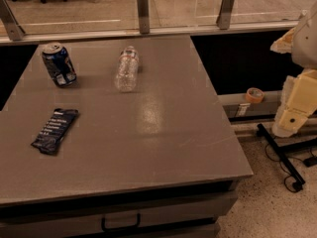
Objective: Place water bottle upright
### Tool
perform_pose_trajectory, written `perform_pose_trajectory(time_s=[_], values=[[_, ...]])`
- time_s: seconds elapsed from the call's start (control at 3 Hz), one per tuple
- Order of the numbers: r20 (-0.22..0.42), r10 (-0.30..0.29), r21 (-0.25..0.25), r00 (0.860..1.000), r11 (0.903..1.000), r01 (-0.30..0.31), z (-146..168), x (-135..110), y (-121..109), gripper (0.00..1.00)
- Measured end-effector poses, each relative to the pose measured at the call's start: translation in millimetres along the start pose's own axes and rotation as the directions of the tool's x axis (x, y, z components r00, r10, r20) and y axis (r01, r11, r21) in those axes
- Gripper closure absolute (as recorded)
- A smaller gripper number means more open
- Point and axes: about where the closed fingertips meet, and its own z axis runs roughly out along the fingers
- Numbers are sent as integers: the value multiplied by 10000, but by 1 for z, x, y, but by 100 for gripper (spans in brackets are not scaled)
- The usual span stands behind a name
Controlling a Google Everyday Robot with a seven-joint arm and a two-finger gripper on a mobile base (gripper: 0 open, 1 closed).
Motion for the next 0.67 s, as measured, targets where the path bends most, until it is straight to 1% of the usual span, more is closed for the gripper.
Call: perform_pose_trajectory(time_s=[0.33, 0.67], values=[[1, 0, 2, 10000, 10000, 0, 0, 0, 0, 0], [188, -773, -605, 9968, 9951, 783, 10, -15, -6, 0]])
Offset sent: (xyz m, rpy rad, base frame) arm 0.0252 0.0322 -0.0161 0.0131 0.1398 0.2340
